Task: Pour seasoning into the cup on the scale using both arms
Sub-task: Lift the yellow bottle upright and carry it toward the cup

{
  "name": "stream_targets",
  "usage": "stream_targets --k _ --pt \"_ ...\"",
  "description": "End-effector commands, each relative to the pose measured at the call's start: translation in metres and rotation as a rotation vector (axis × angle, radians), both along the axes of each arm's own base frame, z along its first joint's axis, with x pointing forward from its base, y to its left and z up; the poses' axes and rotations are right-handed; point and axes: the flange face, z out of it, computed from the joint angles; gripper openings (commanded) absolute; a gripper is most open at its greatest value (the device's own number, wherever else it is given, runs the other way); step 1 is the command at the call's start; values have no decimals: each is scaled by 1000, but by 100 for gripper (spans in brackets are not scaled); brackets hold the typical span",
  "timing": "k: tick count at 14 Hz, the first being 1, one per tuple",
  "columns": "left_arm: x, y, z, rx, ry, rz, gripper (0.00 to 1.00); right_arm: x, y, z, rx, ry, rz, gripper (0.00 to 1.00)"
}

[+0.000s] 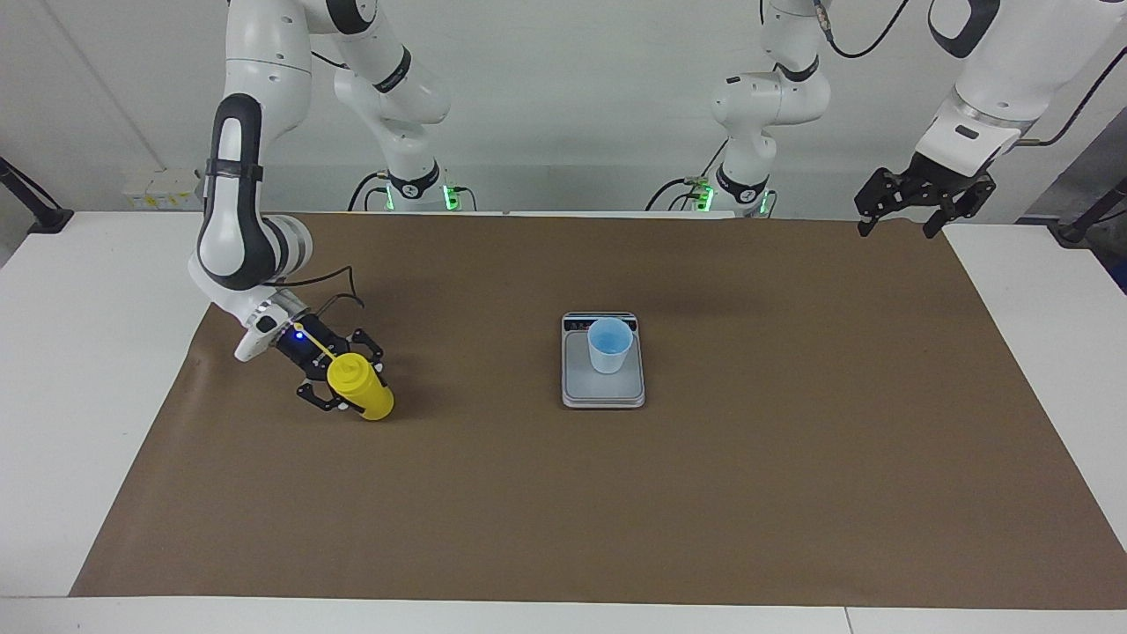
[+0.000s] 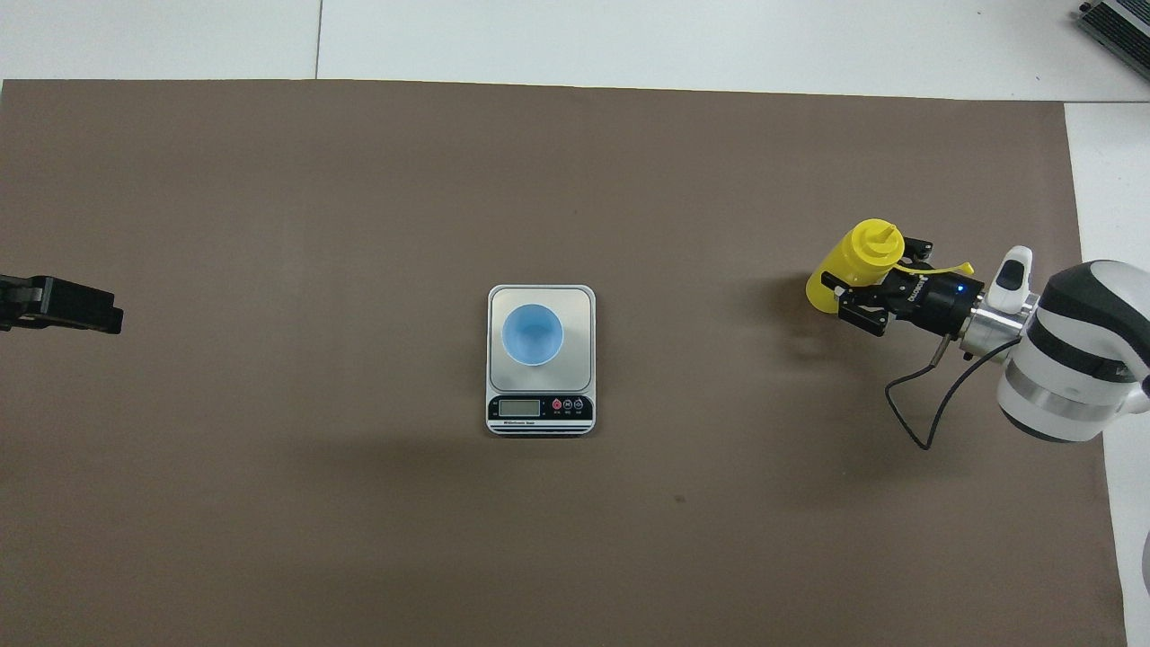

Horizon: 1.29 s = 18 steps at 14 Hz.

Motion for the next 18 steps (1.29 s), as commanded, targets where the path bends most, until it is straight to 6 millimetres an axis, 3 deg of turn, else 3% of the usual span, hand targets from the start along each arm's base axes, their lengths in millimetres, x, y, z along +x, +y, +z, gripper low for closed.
stream_targets --k 1,4,9,13,18 --pt "-10 2 2 -10 3 1 100 15 7 32 -19 -30 -39 36" --pt "-10 2 2 -10 3 1 100 22 19 55 -20 -34 -43 36" --pt "-10 2 2 -10 3 1 100 50 47 115 -109 21 -9 36" --pt "-10 2 2 -10 3 1 100 68 93 158 -173 87 8 36" --pt "-10 2 2 -10 3 1 100 73 143 183 -266 110 56 36"
